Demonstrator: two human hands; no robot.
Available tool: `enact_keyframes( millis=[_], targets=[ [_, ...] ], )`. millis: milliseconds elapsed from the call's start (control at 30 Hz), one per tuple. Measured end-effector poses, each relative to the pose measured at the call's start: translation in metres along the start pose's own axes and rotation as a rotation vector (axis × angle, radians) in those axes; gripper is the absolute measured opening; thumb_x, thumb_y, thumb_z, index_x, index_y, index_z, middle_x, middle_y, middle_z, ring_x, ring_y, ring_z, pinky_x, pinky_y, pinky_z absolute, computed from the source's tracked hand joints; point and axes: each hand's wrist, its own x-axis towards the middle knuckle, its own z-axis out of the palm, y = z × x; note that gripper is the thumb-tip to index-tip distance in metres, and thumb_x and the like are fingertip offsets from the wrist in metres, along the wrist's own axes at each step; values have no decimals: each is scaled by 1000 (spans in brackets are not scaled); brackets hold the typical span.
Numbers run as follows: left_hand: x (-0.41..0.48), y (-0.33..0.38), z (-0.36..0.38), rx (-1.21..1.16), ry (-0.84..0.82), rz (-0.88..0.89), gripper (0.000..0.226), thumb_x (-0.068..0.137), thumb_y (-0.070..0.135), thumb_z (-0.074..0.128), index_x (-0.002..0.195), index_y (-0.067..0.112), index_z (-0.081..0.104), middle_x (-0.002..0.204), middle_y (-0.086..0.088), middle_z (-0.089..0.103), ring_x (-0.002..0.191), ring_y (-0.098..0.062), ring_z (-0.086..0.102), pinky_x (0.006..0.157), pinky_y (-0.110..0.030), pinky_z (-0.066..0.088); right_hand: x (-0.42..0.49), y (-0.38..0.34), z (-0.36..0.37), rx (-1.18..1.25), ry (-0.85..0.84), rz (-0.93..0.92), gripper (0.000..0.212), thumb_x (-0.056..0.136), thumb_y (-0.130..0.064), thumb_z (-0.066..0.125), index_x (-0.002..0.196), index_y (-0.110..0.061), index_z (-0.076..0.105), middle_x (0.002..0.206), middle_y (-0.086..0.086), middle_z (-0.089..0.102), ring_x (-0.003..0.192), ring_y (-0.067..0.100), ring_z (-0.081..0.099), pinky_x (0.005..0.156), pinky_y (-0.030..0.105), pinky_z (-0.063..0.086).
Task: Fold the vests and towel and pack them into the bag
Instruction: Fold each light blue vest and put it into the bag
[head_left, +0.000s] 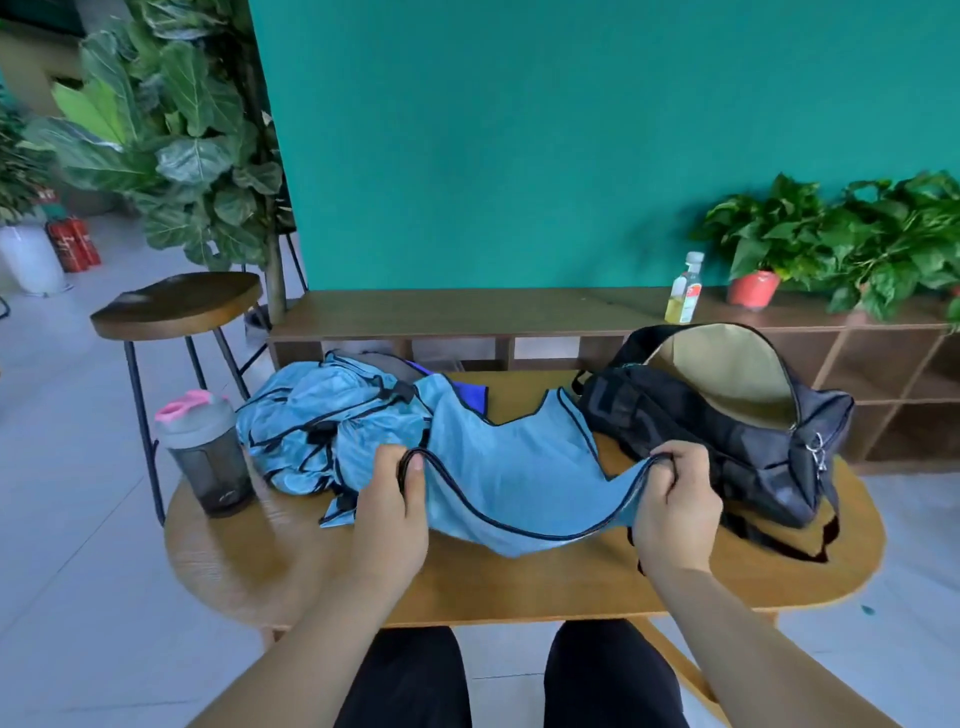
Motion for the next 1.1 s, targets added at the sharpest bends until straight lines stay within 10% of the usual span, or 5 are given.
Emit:
enact_keyframes(
  millis=[333,467,633,767,1100],
  targets=[
    [-8,-30,-22,62,-252,-264,22,108,39,52,93,25,58,85,1,64,80,-17,62,68,-34,45,3,16,-23,-190,-87,148,14,102,-23,48,103,-26,61,83,-7,63,75,20,61,74,44,55],
    [35,-19,-20,-70,-88,-363,22,107,41,55,100,21,64,92,-1,66,81,-17,63,65,-31,44,37,17,-7,-218,-143,174,17,106,-23,46,120,-25,57,85,-4,59,75,22,59,67,39,49],
    [51,-45,22,51,-243,-413,41,103,42,63,138,26,48,106,10,62,92,-21,67,68,-30,50,58,55,35,-315,-485,187,46,108,-18,49,147,-40,41,85,2,65,65,32,68,50,31,48],
    [18,-86,49,191,-456,-288,81,100,23,68,165,37,20,151,9,48,140,-15,47,116,-32,40,37,107,53,-491,-659,86,56,106,-14,50,152,-45,40,105,2,62,58,18,60,47,28,45],
    [-20,-100,39,482,-424,-1,44,102,32,62,146,30,54,126,18,44,116,-6,43,106,-27,42,14,142,27,-609,-493,-140,34,98,-11,61,128,-26,71,110,-10,52,80,12,55,52,21,38]
  ],
)
